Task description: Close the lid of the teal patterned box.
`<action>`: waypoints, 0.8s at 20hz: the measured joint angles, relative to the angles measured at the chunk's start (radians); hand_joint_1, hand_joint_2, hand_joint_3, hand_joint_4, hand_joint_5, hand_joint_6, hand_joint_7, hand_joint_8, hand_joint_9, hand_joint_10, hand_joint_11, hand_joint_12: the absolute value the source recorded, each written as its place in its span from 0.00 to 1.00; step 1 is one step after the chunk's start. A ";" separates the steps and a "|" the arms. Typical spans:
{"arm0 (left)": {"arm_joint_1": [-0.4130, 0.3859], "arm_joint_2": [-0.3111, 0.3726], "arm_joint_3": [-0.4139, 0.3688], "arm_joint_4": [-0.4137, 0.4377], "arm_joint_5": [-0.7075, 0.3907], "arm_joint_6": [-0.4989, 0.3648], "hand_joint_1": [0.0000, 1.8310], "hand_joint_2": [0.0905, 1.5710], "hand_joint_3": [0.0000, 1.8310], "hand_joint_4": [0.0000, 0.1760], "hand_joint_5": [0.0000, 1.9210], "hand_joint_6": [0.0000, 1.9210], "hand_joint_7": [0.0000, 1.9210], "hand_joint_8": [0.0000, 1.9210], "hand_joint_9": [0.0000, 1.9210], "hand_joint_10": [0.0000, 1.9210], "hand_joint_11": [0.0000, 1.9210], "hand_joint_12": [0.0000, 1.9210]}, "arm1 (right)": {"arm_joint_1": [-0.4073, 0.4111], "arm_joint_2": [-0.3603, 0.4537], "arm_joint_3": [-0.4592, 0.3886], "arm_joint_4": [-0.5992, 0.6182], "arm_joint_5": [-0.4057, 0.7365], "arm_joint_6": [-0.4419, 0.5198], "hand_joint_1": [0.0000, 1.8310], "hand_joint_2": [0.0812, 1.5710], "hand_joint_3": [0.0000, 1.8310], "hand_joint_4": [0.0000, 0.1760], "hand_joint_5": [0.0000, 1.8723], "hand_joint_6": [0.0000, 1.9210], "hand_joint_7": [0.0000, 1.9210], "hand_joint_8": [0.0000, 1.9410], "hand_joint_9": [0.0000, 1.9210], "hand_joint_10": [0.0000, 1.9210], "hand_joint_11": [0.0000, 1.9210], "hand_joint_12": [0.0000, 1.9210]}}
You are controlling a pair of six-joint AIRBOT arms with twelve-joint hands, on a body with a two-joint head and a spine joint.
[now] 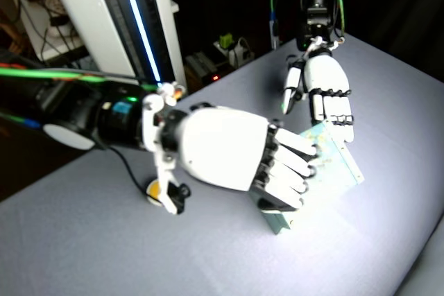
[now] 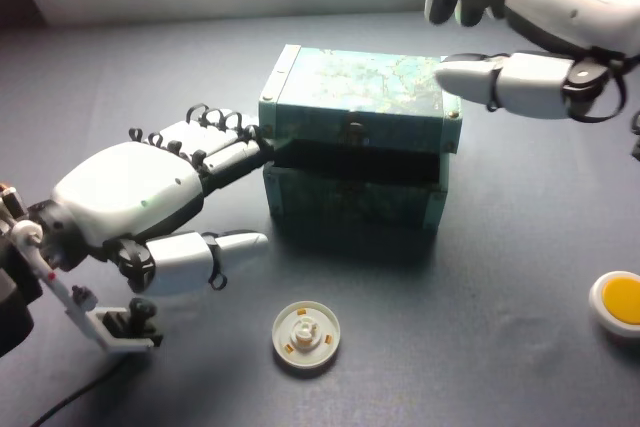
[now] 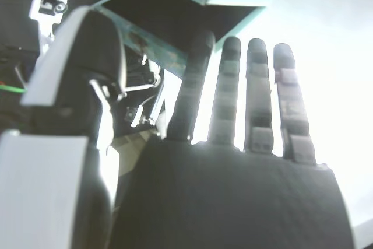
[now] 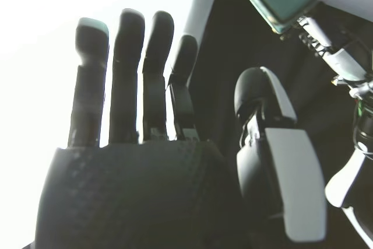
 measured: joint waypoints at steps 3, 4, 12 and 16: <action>0.018 0.033 -0.030 0.010 -0.038 -0.006 0.07 0.89 0.00 0.04 0.07 0.02 0.03 0.01 0.00 0.00 0.01 0.00 | -0.031 0.030 -0.022 -0.006 0.051 0.028 0.11 0.84 0.00 0.00 0.06 0.44 0.21 0.42 0.13 0.66 0.02 1.00; 0.019 0.045 -0.036 0.012 -0.056 -0.005 0.05 0.89 0.00 0.06 0.12 0.00 0.07 0.01 0.04 0.00 0.00 0.20 | -0.041 0.036 -0.028 -0.007 0.063 0.040 0.11 0.85 0.00 0.00 0.06 0.38 0.21 0.41 0.14 0.66 0.02 1.00; 0.032 0.094 -0.077 0.024 -0.166 0.011 0.14 0.91 0.00 0.00 0.31 0.51 0.42 0.65 0.44 0.83 0.41 1.00 | -0.089 0.080 -0.048 -0.013 0.162 0.107 0.09 0.84 0.00 0.00 0.10 0.45 0.20 0.49 0.19 0.75 0.12 1.00; 0.050 0.155 -0.126 0.019 -0.270 0.066 0.18 0.87 0.00 0.01 0.21 0.07 0.26 0.02 0.16 0.28 0.01 0.78 | -0.162 0.158 -0.126 -0.023 0.293 0.117 0.12 0.87 0.00 0.00 0.07 0.61 0.20 0.62 0.21 0.83 0.19 1.00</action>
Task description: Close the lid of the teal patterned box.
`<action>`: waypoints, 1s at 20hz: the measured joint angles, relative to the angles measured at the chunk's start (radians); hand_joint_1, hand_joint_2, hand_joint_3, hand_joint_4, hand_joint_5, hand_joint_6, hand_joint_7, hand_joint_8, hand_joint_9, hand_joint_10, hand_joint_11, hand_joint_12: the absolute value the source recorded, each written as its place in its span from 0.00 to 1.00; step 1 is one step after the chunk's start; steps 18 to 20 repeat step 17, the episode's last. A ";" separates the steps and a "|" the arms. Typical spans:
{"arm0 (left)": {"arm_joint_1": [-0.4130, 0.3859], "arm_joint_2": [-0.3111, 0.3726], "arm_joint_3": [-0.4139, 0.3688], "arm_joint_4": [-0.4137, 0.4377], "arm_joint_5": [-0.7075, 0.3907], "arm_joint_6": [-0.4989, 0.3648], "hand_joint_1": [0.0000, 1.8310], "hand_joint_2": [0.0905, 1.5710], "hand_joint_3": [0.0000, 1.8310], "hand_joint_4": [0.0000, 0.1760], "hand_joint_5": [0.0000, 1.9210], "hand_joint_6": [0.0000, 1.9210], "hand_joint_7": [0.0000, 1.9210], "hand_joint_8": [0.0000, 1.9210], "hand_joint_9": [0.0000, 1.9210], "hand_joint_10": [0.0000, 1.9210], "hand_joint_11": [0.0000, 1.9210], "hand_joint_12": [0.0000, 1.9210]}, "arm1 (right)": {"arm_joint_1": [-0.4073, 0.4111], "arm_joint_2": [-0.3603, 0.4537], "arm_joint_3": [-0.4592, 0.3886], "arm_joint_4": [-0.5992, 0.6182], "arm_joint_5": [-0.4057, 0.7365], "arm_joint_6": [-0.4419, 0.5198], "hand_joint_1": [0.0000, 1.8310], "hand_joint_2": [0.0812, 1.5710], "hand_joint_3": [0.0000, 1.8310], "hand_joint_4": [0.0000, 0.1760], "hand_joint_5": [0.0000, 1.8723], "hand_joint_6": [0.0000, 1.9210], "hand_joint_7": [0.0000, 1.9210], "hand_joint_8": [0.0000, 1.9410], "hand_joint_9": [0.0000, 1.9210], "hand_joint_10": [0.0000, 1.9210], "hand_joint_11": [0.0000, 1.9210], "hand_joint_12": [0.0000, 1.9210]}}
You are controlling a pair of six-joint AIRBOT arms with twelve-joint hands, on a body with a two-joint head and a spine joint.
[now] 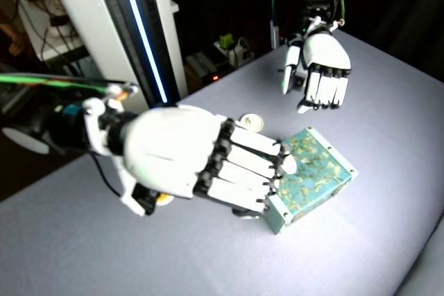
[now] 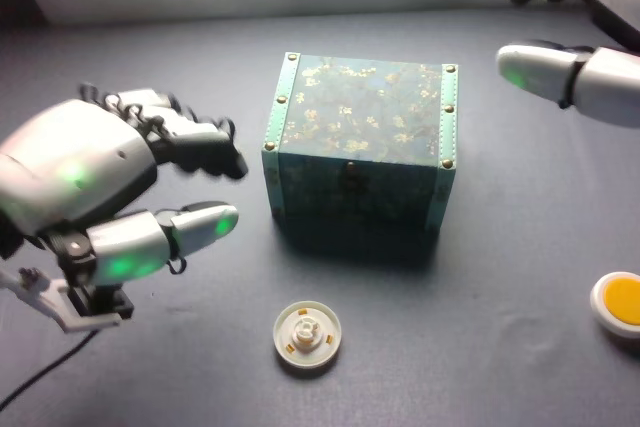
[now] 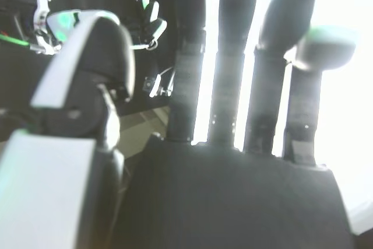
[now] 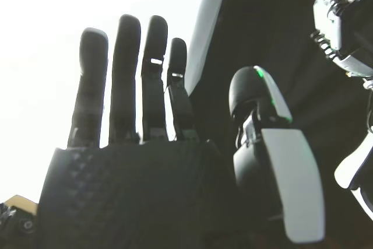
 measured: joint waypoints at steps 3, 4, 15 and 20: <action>0.029 0.036 -0.025 -0.036 -0.085 0.030 0.14 0.92 0.00 0.10 0.07 0.01 0.09 0.00 0.04 0.10 0.00 0.49 | -0.058 0.056 -0.045 0.004 0.097 0.000 0.07 0.88 0.00 0.00 0.03 0.61 0.16 0.56 0.13 0.76 0.11 1.00; 0.042 0.048 -0.035 -0.050 -0.107 0.049 0.09 0.92 0.00 0.26 0.04 0.01 0.04 0.01 0.02 0.02 0.00 0.25 | -0.084 0.078 -0.061 0.008 0.138 0.000 0.06 0.88 0.00 0.00 0.01 0.58 0.12 0.45 0.07 0.68 0.02 1.00; 0.153 0.115 -0.098 -0.146 -0.325 0.119 0.16 0.86 0.00 0.80 0.00 0.00 0.00 0.00 0.00 0.00 0.00 0.00 | -0.304 0.185 -0.178 0.019 0.502 0.013 0.07 0.92 0.00 0.00 0.00 0.00 0.00 0.00 0.00 0.02 0.00 0.38; 0.174 0.126 -0.112 -0.163 -0.383 0.135 0.12 0.88 0.00 0.59 0.00 0.00 0.00 0.00 0.00 0.00 0.00 0.00 | -0.323 0.203 -0.192 0.018 0.546 0.014 0.11 0.89 0.00 0.00 0.00 0.00 0.00 0.00 0.00 0.01 0.00 0.15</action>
